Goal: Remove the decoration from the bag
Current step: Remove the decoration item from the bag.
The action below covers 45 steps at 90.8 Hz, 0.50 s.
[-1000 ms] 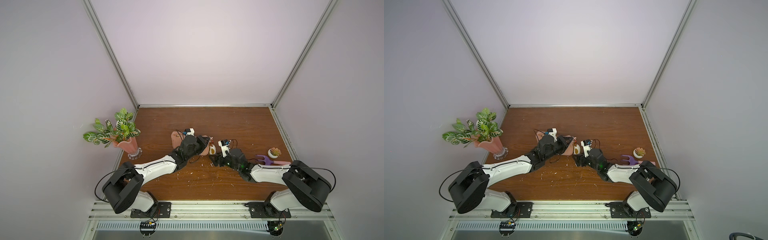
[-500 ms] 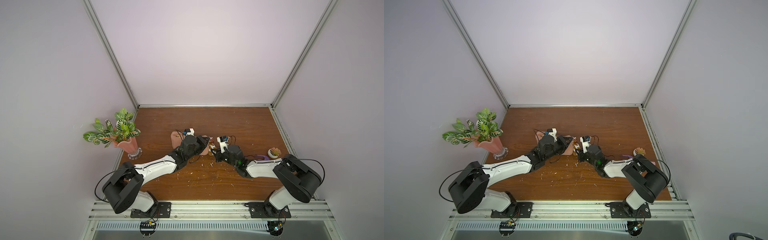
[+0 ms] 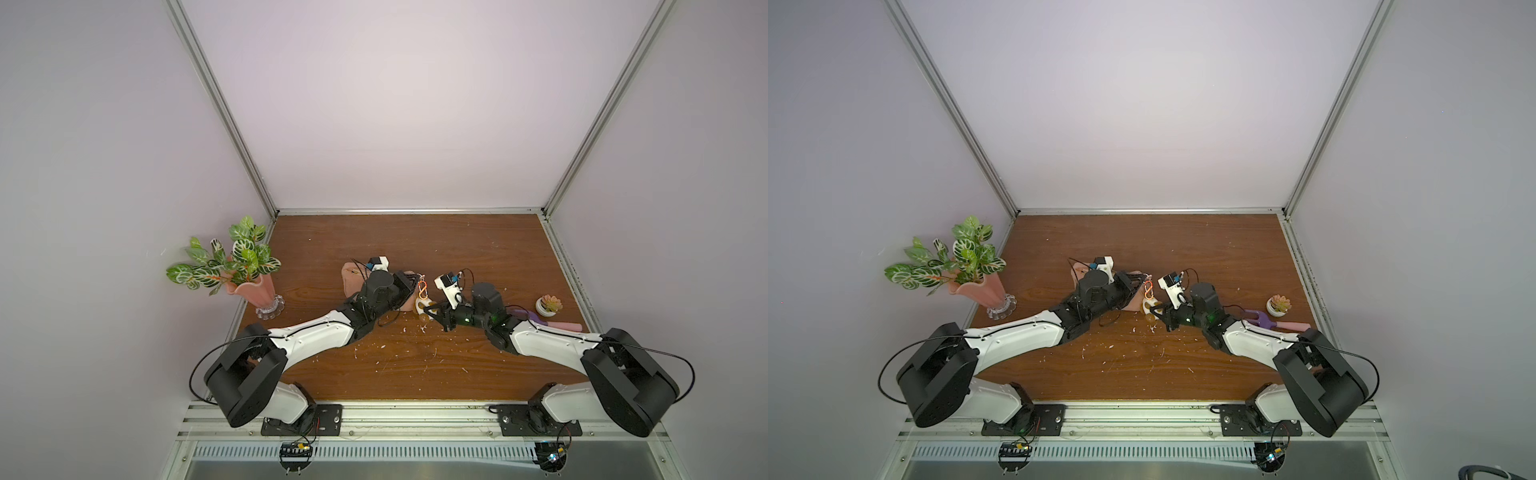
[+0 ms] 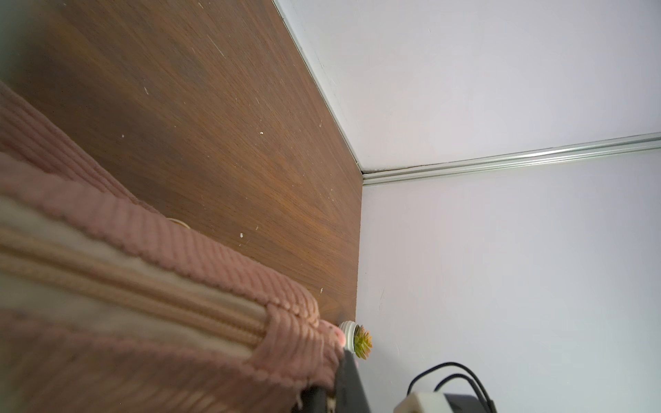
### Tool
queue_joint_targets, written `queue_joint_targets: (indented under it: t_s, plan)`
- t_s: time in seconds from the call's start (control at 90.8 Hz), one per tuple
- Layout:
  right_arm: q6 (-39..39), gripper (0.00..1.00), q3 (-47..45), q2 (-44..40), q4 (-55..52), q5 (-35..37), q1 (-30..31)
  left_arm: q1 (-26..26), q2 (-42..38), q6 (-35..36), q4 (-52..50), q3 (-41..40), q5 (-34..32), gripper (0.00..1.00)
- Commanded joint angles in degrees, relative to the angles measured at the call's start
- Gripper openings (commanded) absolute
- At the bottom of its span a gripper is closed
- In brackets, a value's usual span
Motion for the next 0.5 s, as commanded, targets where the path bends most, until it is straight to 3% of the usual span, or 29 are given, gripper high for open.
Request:
queue_joint_targets:
  t_s: [0.0,0.396,0.429,0.484]
  plan:
    - [-3.6,0.00,3.4,2.3,-2.9,-12.6,0.0,0.7,0.2,1.6,0.2,2.5,-1.0,0.00]
    - [4.8,0.00,5.4,16.0,13.6,-10.6,-3.0,0.7,-1.7,1.0,-0.7,1.7,-1.2,0.00]
    - [5.8,0.02,5.1,17.0,15.6,-10.3,-3.7,0.7,-1.9,1.1,-0.9,1.7,-1.2,0.00]
    - [7.5,0.16,4.8,18.3,17.8,-9.9,-5.1,0.7,-2.0,1.0,-1.0,1.6,-1.3,0.00]
